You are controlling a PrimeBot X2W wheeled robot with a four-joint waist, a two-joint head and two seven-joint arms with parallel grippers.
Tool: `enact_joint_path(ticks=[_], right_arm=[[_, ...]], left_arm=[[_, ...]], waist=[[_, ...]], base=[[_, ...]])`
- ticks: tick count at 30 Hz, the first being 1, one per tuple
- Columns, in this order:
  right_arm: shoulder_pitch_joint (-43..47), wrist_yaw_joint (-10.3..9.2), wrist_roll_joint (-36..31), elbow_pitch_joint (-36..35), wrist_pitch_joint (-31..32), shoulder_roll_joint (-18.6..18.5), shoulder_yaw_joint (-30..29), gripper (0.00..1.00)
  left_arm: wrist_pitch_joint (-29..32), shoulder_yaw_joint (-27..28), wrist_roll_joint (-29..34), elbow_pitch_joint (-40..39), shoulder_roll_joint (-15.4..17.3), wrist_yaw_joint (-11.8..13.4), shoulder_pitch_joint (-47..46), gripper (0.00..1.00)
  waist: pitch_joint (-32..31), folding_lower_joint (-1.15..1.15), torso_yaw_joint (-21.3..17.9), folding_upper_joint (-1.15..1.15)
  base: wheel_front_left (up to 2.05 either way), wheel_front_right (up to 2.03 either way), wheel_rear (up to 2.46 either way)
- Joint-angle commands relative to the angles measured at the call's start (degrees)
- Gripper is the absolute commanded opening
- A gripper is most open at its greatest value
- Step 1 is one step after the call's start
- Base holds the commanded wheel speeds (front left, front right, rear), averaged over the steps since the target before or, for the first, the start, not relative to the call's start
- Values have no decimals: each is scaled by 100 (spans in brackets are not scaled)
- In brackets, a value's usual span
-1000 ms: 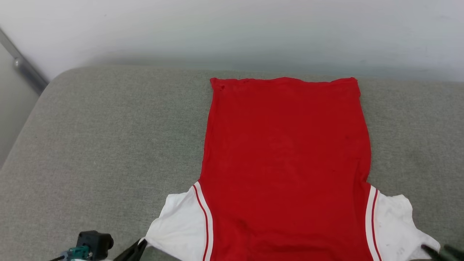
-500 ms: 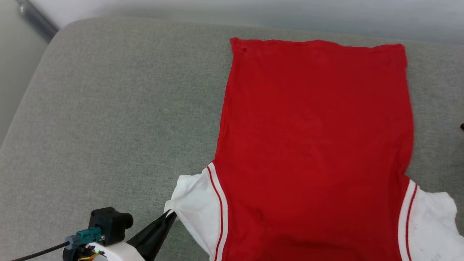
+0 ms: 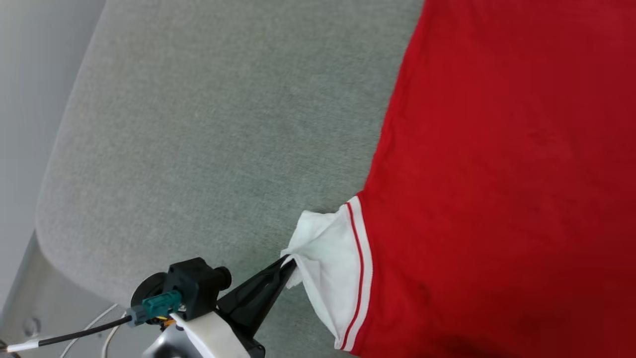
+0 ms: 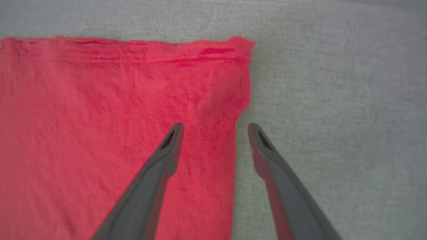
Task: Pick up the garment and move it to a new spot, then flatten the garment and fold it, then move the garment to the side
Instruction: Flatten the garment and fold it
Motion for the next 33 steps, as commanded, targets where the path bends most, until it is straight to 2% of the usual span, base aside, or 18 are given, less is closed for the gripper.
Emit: enact_joint_path(ticks=[1, 5, 11, 12, 15, 22, 33], right_arm=[[-96, -2, -86, 16, 51, -15, -51, 100], [-221, -2, -515, 123, 347, -73, -150, 100], [13, -2, -585, 169, 500, 90, -186, 99], [85, -2, -537, 162, 494, 87, -125, 0], [308, -2, -416, 162, 578, 69, -65, 0], [519, -2, -303, 69, 346, -9, -53, 0], [1587, -2, 350, -132, 32, 129, -22, 0]], left_arm=[[-51, -10, 34, -2, -30, -40, -80, 0], [-163, -9, 7, 28, -127, -94, -179, 0], [-208, -34, 35, 94, -149, -133, -222, 0], [-221, -38, 32, 111, -155, -132, -227, 0], [-263, -35, 85, 141, -175, -116, -252, 0], [-246, -7, 173, 196, -107, -42, -300, 0], [-200, 166, 7, 307, 49, 172, -37, 0]], waist=[[180, -2, 188, 0], [296, -2, 342, 0], [389, -2, 402, 0], [397, -2, 404, 0], [401, -2, 385, 0], [134, -2, 205, 0], [-831, -2, -521, 0]], base=[[0, 0, 0], [0, 0, 0], [0, 0, 0], [0, 0, 0], [0, 0, 0], [0, 0, 0], [0, 0, 0]])
